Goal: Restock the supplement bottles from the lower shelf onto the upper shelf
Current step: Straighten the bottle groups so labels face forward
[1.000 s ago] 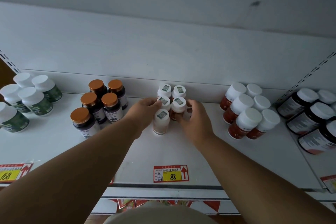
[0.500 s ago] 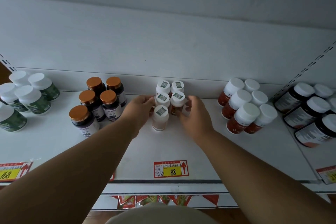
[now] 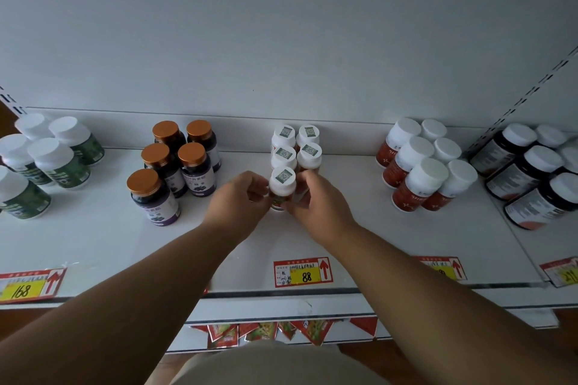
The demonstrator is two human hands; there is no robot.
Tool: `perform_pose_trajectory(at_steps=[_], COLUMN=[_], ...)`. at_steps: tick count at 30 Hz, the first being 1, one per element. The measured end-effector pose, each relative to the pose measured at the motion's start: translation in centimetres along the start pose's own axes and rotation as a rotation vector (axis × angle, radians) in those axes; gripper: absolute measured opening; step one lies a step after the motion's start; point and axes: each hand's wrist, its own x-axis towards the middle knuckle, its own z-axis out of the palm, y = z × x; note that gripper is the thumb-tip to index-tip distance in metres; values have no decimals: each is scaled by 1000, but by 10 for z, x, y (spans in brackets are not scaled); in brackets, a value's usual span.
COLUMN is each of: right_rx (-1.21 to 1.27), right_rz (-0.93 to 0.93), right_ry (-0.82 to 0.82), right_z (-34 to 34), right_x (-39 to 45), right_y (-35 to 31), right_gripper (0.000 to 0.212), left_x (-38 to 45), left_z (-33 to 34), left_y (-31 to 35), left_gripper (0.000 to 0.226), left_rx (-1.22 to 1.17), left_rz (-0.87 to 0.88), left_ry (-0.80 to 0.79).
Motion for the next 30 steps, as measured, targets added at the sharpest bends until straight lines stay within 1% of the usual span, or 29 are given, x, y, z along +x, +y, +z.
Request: perform_pose_trajectory(at_steps=[5,9,13,16,17,19,21,24,27,30], right_rx=[-76,-59,-39,-51,-55,-70,-80,-77,-62,-96], right_rz=[16,24,44,38,33,24,23,22,11,26], right_ry=[-3,13,46,51,44,34,29,25,31,109], right_z=[1,4,5,3,3,3,4,6,4,0], right_x=[0,-2,-5,-5,-4,-1,1,3,2,0], right_y=[2,4,9,10,9,9,9,9,10,15], right_gripper=[35,37,41,45,45,39,33,32,31,23], left_x=[0,2,3,3,3,4,5,7,9,9], left_z=[2,3,3,5,5,7,8,10,10,10], left_y=[-2,-3,-1,-1,0,2,5,6,5,7], left_gripper=[21,21,31,50,55,58,54,51,64,74], left_rx=[20,17,-4,-19,-22,-26,-9,11,-13,-32], left_rz=[15,5,10,18,14,11,22,33,2,-1], left_ry=[-12,-1,-5,-26,-30,-32,-24,-21,-28,-39])
